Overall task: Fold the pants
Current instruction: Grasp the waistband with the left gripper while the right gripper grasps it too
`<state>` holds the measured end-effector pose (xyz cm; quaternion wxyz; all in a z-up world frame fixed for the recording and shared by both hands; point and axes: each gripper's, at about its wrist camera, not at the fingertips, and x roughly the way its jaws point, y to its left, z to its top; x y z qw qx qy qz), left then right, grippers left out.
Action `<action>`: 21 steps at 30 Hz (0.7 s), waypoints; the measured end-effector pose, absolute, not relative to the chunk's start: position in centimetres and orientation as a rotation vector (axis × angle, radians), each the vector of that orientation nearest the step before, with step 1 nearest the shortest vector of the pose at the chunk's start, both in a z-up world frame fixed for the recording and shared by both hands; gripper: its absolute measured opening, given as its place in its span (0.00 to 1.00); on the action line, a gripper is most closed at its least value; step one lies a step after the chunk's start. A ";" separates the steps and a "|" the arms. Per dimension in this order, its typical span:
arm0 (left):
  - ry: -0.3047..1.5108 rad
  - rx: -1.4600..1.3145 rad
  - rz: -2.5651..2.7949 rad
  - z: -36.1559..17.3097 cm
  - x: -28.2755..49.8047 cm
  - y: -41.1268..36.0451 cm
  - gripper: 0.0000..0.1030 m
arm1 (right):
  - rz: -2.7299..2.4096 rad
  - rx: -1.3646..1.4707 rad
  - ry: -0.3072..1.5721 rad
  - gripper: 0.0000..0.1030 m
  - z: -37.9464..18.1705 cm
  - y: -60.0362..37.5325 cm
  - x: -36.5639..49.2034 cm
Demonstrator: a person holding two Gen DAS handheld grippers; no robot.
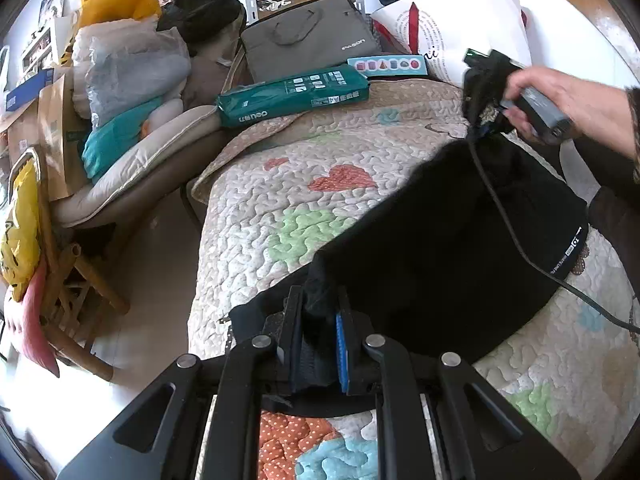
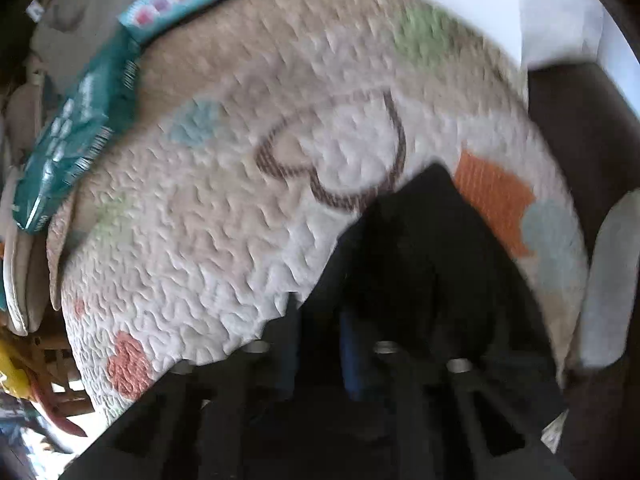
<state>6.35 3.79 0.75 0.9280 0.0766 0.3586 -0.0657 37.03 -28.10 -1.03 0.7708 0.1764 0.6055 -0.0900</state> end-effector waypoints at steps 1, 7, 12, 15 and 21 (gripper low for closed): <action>0.733 0.156 -0.133 0.9 6.3 3.9 0.13 | -0.184 0.375 1.289 0.07 -0.6 -28.3 36.4; 0.722 0.155 -0.112 1.2 5.7 4.2 0.13 | -0.133 0.371 1.205 0.06 2.3 -30.5 31.6; 0.714 0.219 -0.082 0.8 4.6 3.6 0.14 | -0.103 0.426 1.177 0.06 3.2 -32.8 26.0; 0.726 0.261 -0.062 0.0 4.1 3.1 0.14 | -0.107 0.430 1.171 0.06 3.1 -33.7 22.7; 0.761 0.321 -0.033 -1.7 3.0 2.6 0.15 | -0.121 0.477 1.189 0.06 1.3 -35.5 16.6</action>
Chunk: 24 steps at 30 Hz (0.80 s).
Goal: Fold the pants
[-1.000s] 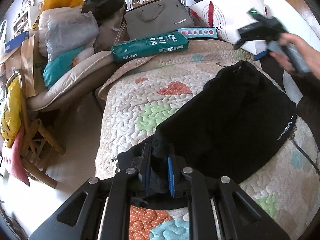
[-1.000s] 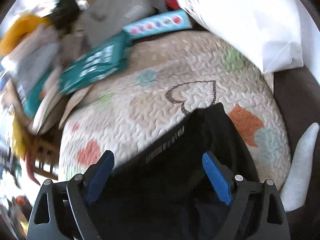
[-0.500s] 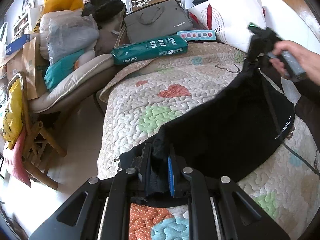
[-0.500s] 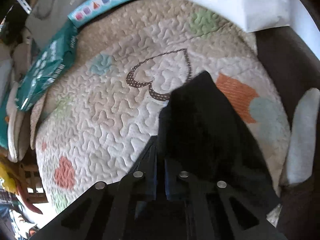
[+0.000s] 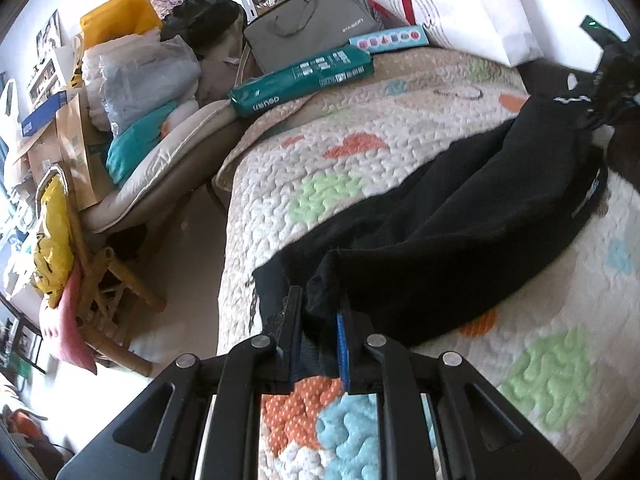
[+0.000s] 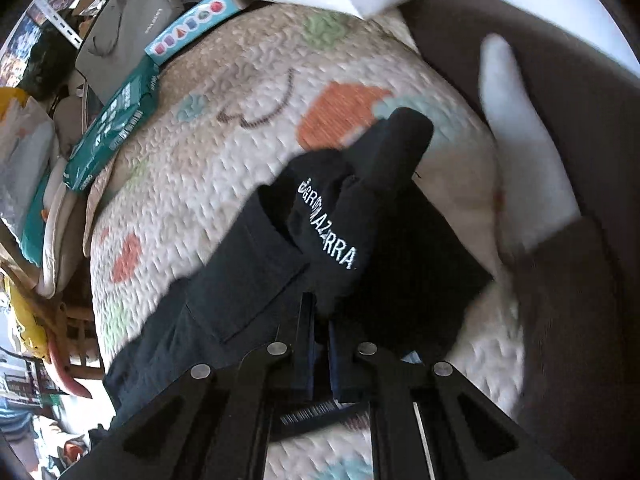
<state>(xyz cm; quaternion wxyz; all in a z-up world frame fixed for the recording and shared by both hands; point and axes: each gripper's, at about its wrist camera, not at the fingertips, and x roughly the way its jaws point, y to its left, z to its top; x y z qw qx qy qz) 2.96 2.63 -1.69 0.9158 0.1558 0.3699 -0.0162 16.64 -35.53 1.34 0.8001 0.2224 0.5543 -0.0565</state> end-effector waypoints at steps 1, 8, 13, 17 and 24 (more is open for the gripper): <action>0.765 0.331 -0.029 -2.0 2.8 2.5 0.16 | -0.123 0.486 1.194 0.06 1.0 -35.8 15.8; 0.792 0.444 -0.033 -3.6 1.2 1.9 0.25 | -0.134 0.535 1.243 0.06 -2.6 -36.8 11.0; 0.786 0.303 -0.042 -1.8 0.9 4.6 0.52 | -0.164 0.558 1.255 0.26 -4.1 -37.3 9.5; 0.781 0.111 0.010 0.1 1.5 8.8 0.68 | -0.208 0.549 1.197 0.61 -2.8 -37.9 8.5; 0.841 -0.094 0.151 0.4 1.9 14.0 0.70 | -0.136 0.428 1.097 0.61 1.6 -34.1 8.9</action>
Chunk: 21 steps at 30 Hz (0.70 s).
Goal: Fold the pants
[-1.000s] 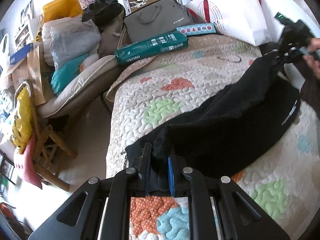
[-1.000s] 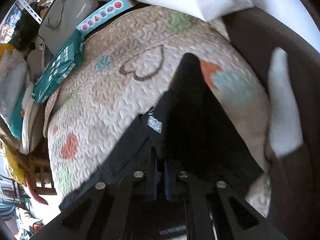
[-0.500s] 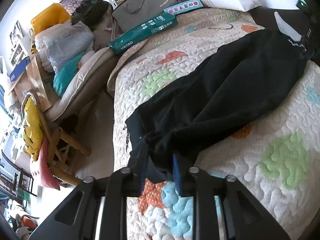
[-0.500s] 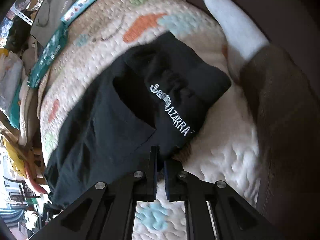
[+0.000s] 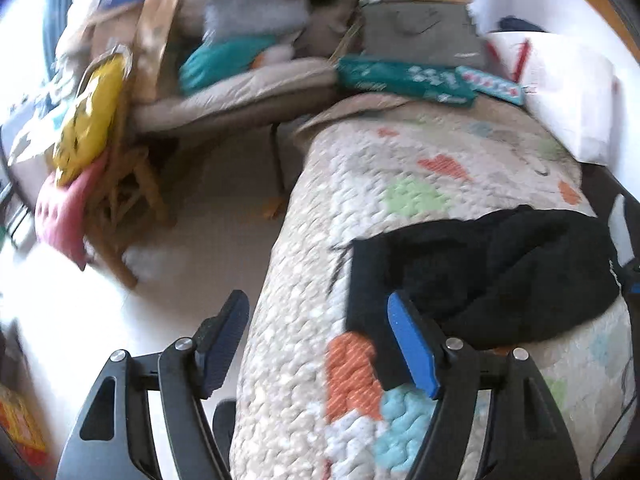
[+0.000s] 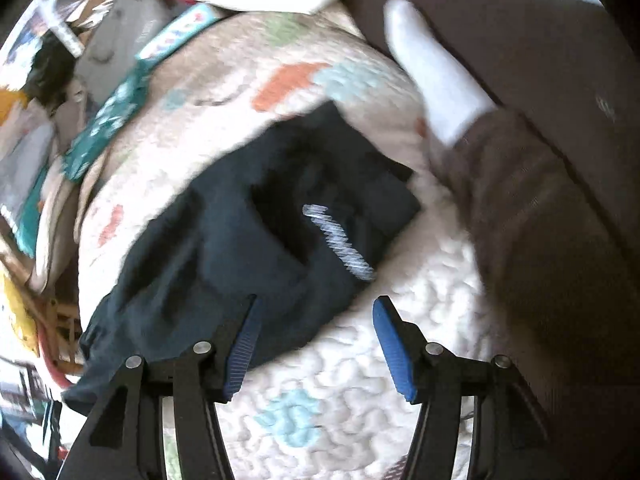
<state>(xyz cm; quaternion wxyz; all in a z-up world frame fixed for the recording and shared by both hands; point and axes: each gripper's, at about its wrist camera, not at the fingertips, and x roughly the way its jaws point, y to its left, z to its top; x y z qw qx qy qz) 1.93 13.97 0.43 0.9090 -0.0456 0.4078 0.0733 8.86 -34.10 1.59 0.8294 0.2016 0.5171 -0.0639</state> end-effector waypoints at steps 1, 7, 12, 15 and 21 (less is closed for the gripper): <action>0.845 -0.089 0.196 0.4 1.8 14.5 0.70 | -0.101 0.403 1.089 0.61 2.2 -32.5 9.3; 0.808 -0.322 0.367 1.0 0.5 19.6 0.70 | 0.196 0.181 1.102 0.61 2.9 -20.4 12.2; 0.823 -0.453 0.359 0.5 0.2 21.6 0.70 | 0.561 -0.049 1.136 0.61 1.6 -8.0 12.4; 0.834 -0.493 0.369 0.4 0.5 22.0 0.70 | 0.692 -0.224 1.103 0.61 0.9 -2.3 11.2; 0.809 -0.587 0.360 1.1 0.2 22.9 0.70 | 0.820 -0.541 1.036 0.60 -1.5 5.3 9.2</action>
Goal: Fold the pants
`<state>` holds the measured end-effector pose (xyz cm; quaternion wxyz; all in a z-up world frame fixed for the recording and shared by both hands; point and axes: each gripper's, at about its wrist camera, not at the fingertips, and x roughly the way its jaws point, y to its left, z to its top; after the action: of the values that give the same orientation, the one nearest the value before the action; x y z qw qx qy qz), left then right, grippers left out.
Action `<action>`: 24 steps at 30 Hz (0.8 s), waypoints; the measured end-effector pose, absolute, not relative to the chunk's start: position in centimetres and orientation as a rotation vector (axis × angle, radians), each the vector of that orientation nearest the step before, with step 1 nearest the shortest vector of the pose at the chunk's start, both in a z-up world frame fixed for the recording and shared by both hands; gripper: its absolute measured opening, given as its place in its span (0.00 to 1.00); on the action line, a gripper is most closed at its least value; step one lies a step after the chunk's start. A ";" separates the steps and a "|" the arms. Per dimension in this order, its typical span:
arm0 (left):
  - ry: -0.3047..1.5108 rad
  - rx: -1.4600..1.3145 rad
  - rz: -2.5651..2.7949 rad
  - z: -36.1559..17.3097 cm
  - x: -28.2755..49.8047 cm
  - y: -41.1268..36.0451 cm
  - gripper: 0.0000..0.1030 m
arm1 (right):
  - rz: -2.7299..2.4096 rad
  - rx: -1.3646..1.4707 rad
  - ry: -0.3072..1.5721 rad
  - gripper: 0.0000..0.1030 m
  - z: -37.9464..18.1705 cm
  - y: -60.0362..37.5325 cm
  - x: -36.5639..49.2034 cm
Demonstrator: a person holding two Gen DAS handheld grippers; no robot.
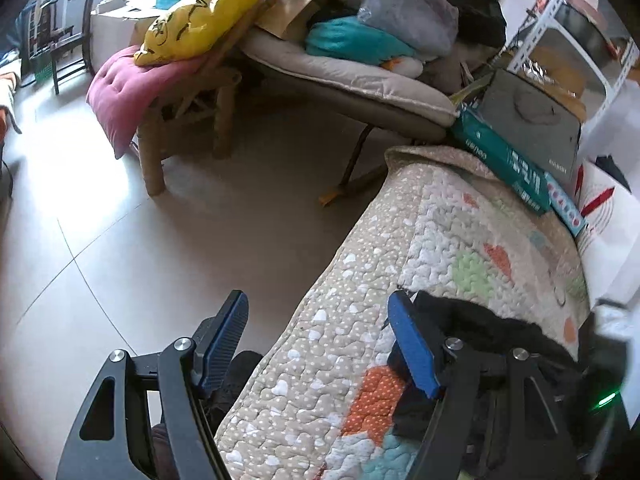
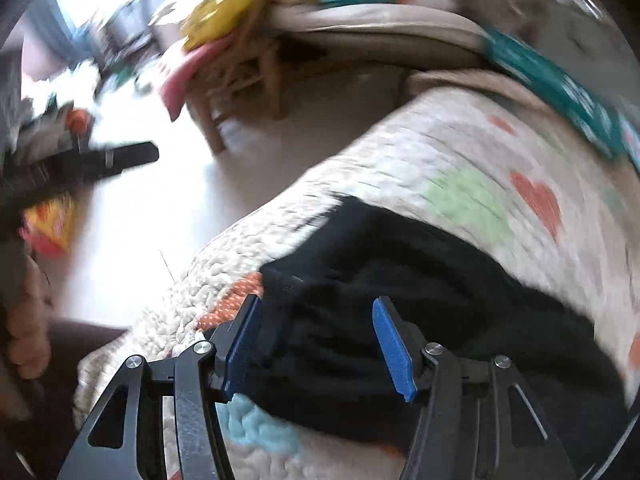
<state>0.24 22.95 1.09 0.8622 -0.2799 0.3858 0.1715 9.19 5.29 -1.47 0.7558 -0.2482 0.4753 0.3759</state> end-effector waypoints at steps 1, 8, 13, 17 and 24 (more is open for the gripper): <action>0.805 -0.591 0.362 1.2 0.2 23.0 0.70 | 0.827 -0.584 1.035 0.51 -2.2 6.2 9.1; 0.772 -0.678 0.377 1.9 -0.4 24.5 0.70 | 0.793 -0.478 1.074 0.13 -1.5 6.5 11.0; 0.753 -0.685 0.384 2.2 -0.3 24.5 0.70 | 0.731 -0.387 1.023 0.13 0.9 7.4 14.3; 0.764 -0.695 0.391 1.9 -0.3 24.7 0.70 | 0.698 -0.431 1.075 0.13 -0.8 10.0 16.8; 0.749 -0.631 0.441 1.7 0.4 24.0 0.70 | 0.681 -0.340 1.132 0.38 -2.2 10.4 18.1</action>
<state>0.41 23.95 1.70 0.8593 -0.3006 0.3568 0.2098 18.09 10.44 -2.22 0.7764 -0.1572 0.5230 0.3145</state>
